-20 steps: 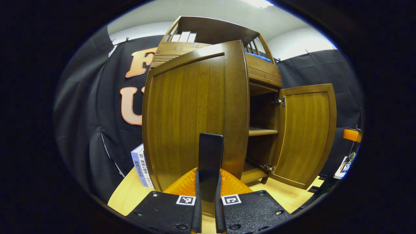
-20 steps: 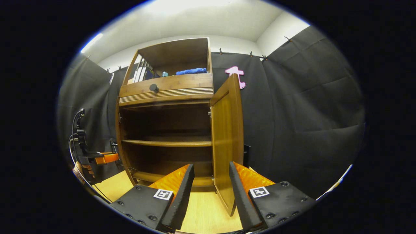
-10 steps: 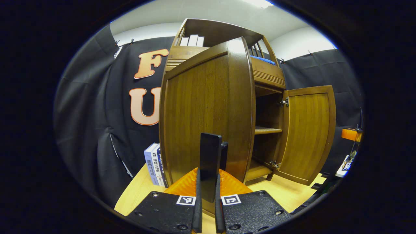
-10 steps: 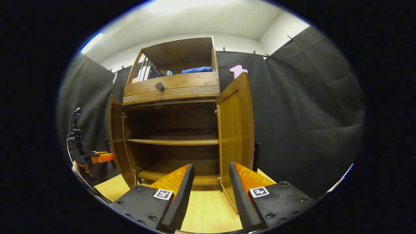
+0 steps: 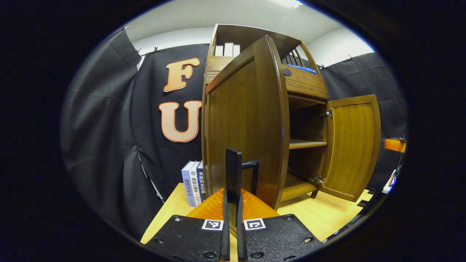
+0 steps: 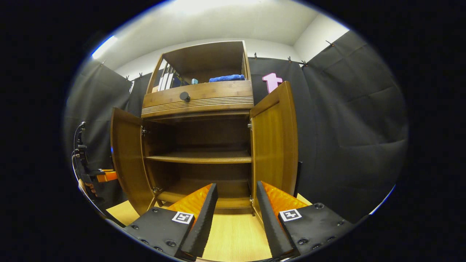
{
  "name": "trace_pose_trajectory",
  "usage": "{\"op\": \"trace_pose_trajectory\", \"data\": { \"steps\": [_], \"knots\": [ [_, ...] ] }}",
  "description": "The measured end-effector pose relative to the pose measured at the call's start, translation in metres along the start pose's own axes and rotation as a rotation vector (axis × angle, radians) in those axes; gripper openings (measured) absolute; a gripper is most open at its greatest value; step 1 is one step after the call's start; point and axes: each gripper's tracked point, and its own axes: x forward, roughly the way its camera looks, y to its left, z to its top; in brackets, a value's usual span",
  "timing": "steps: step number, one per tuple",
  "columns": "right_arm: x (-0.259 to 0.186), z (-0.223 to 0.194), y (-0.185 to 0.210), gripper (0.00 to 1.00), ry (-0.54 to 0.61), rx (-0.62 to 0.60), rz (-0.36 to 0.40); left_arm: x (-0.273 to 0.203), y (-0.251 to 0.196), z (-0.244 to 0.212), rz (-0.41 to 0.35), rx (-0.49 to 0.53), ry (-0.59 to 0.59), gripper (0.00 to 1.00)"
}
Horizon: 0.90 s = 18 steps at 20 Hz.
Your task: Open the right door of the double-door shoe cabinet with the right hand, and open the left door with the left hand.
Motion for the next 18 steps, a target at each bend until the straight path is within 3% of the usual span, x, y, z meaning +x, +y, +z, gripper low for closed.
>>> {"op": "trace_pose_trajectory", "data": {
  "steps": [10,18],
  "knots": [
    [0.007,-0.001,0.012,0.71,0.005,0.011,-0.006,-0.011,0.052,-0.002,0.071,-0.019,-0.022,0.0],
    [0.011,-0.004,0.017,0.72,0.009,0.016,-0.011,-0.011,0.062,-0.003,0.037,-0.009,-0.02,0.01]
  ]
}}
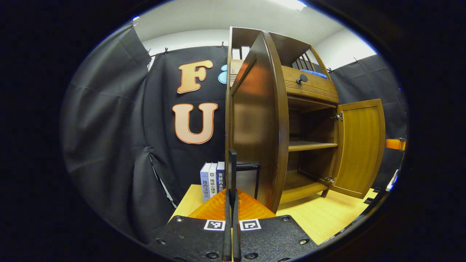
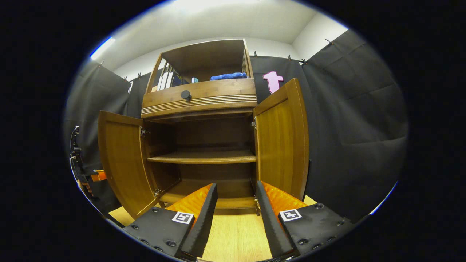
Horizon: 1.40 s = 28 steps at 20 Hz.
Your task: Open the right door of the double-door shoe cabinet with the right hand, and open the left door with the left hand.
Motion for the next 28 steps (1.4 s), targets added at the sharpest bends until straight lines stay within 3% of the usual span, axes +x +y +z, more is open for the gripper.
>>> {"op": "trace_pose_trajectory", "data": {
  "steps": [8,10,16,23,24,28],
  "knots": [
    [0.008,-0.005,0.011,0.71,0.012,-0.006,0.0,0.001,0.029,-0.002,0.035,0.015,-0.011,0.01],
    [0.009,-0.007,0.011,0.72,0.017,-0.006,-0.006,0.002,0.032,-0.004,0.017,-0.03,-0.009,0.0],
    [0.01,-0.009,0.008,0.72,0.021,-0.002,-0.017,-0.005,0.035,-0.004,0.006,-0.036,-0.002,0.01],
    [0.012,-0.013,0.001,0.72,0.029,0.001,-0.011,-0.041,0.038,0.006,0.076,0.01,0.011,0.0],
    [0.013,-0.013,-0.002,0.79,0.029,0.001,-0.013,-0.047,0.037,0.012,0.087,0.014,0.003,0.02],
    [0.009,-0.01,-0.012,0.79,0.024,0.013,-0.017,-0.067,0.018,0.037,0.098,-0.002,-0.038,0.0]
  ]
}}
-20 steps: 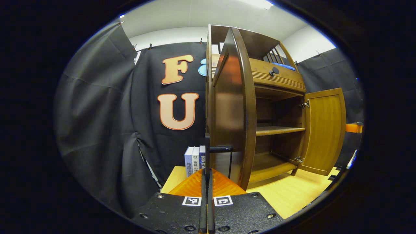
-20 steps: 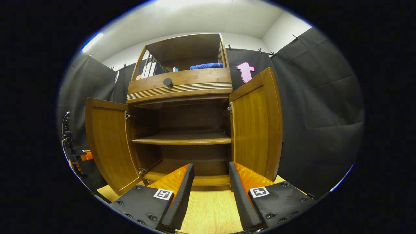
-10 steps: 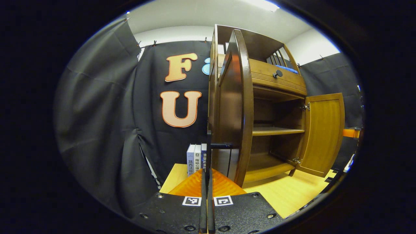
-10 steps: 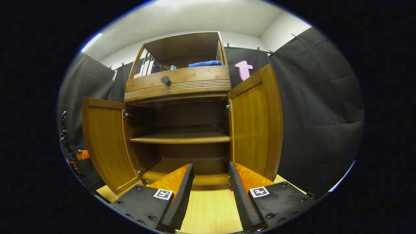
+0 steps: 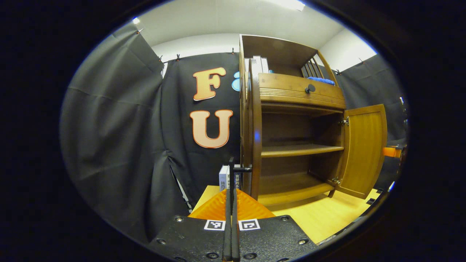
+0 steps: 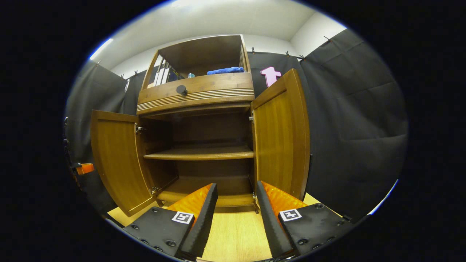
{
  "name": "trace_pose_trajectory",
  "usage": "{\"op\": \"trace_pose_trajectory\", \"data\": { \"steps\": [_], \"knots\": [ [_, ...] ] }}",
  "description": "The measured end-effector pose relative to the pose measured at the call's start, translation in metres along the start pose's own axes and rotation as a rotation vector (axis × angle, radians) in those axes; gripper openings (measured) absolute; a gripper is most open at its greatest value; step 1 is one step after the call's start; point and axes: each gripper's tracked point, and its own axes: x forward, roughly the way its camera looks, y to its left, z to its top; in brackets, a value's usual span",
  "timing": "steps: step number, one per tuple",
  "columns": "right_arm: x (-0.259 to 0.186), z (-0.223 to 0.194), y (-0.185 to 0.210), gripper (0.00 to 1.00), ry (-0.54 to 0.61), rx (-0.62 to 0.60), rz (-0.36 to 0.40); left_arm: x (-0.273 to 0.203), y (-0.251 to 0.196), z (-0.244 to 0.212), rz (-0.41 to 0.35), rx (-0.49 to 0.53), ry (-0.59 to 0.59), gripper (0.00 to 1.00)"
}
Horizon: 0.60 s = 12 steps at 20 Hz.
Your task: Open the right door of the double-door shoe cabinet with the right hand, and open the left door with the left hand.
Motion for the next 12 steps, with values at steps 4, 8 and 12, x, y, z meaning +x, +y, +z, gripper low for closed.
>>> {"op": "trace_pose_trajectory", "data": {
  "steps": [4,8,12],
  "knots": [
    [-0.007,0.004,-0.008,0.71,-0.01,-0.006,0.0,-0.017,-0.031,0.03,-0.044,-0.003,-0.058,0.0],
    [-0.014,0.009,-0.016,0.72,-0.023,-0.008,0.002,-0.022,-0.066,0.04,-0.092,-0.041,-0.049,0.06],
    [-0.023,0.015,-0.027,0.82,-0.043,-0.009,-0.002,-0.023,-0.088,0.043,-0.123,-0.082,-0.032,0.17]
  ]
}}
